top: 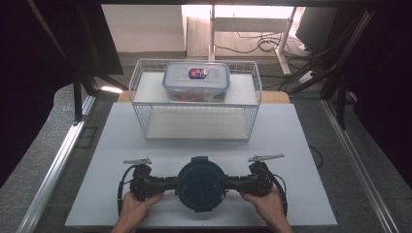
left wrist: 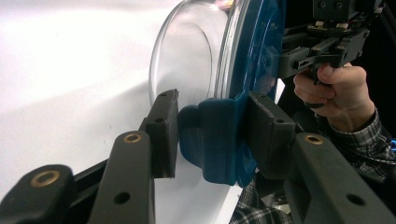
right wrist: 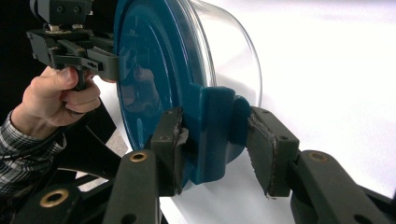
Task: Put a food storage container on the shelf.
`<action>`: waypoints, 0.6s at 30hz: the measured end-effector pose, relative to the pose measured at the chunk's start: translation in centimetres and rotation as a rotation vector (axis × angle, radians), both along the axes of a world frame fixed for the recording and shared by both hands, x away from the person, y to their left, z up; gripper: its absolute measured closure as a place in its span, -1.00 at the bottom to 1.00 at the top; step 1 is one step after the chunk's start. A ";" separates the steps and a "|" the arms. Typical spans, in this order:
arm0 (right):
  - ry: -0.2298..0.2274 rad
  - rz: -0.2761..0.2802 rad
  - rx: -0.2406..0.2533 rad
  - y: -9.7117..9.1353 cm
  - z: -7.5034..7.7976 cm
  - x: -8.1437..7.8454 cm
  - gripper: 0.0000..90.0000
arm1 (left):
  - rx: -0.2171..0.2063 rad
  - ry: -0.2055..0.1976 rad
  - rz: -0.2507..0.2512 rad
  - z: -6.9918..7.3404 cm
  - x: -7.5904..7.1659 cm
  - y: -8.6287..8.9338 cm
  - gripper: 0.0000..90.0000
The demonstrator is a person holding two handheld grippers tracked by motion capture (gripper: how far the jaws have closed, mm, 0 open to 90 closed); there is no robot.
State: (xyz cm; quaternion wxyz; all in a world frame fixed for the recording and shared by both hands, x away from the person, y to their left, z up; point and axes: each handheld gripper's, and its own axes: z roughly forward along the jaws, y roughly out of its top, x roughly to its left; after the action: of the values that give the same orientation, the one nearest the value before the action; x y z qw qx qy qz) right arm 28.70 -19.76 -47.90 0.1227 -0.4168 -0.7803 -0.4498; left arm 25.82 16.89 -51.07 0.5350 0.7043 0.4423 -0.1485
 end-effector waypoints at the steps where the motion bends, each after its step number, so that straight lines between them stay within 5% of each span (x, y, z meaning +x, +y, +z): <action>1: -0.008 -0.004 0.003 0.0 0.2 0.0 0.26 | 0.003 -0.008 0.002 0.3 0.0 0.0 0.27; 18: -0.152 -0.016 0.000 0.5 4.2 0.7 0.24 | 0.048 -0.146 0.002 4.9 1.2 0.1 0.26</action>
State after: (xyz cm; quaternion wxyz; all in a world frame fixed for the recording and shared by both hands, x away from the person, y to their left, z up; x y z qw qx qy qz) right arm 29.35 -19.27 -43.70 0.0595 -0.3878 -0.7840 -0.4810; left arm 27.04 16.98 -46.12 0.5491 0.7253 0.4064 -0.0857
